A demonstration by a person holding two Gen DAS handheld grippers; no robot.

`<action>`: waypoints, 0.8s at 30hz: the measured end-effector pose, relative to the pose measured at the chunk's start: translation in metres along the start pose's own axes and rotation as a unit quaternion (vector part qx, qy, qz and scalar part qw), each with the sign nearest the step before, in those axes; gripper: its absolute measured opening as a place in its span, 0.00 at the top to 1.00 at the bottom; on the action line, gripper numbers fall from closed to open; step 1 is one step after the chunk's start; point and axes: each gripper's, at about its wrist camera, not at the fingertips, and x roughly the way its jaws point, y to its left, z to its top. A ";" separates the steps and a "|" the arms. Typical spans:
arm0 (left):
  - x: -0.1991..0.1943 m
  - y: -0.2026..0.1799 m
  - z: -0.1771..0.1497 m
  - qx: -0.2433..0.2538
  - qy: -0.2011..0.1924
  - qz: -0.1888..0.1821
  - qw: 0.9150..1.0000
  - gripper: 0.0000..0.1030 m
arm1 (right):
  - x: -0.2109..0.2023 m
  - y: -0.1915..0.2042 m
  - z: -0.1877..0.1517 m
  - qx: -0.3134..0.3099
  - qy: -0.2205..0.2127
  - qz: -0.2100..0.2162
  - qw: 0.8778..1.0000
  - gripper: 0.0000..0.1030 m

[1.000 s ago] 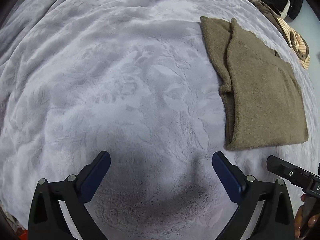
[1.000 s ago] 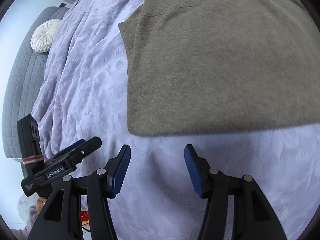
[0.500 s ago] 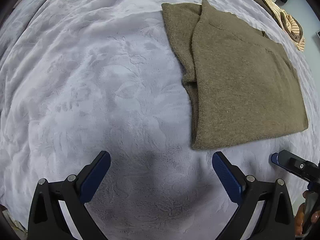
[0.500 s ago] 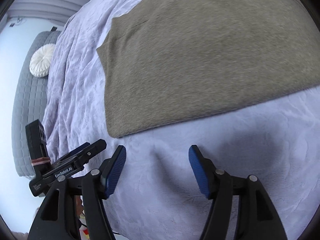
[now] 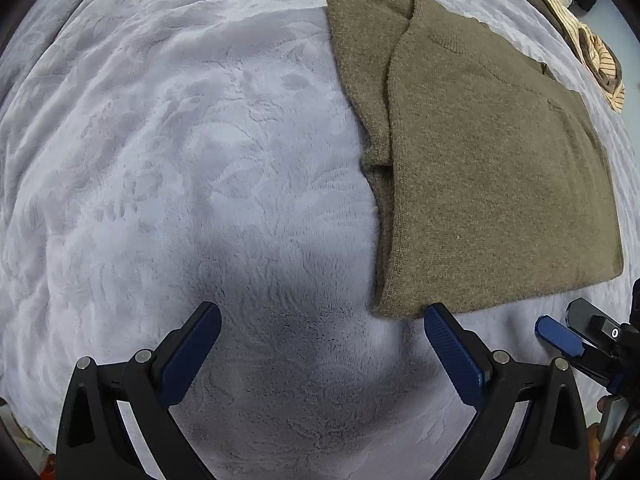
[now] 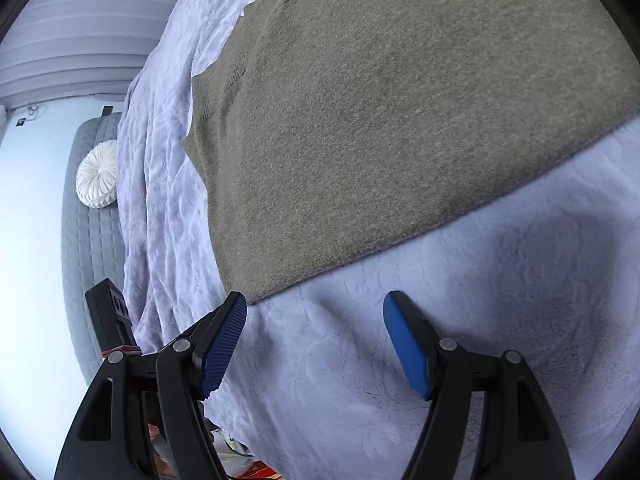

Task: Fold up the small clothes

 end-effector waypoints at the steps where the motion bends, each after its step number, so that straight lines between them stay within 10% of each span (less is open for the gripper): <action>1: -0.001 0.002 0.001 -0.001 -0.002 -0.001 1.000 0.01 | -0.002 0.001 0.001 -0.003 -0.005 -0.002 1.000 0.28; 8: -0.018 0.005 0.056 -0.020 -0.059 -0.005 0.998 0.01 | -0.079 -0.009 0.046 -0.029 -0.118 -0.041 0.992 0.29; 11: -0.019 0.002 0.094 -0.033 -0.083 -0.003 0.996 0.01 | -0.104 -0.019 0.084 -0.031 -0.140 -0.088 0.986 0.70; 24: 0.029 0.003 0.151 -0.032 -0.090 0.077 0.992 0.01 | -0.103 -0.056 0.172 -0.055 -0.151 -0.139 0.977 0.75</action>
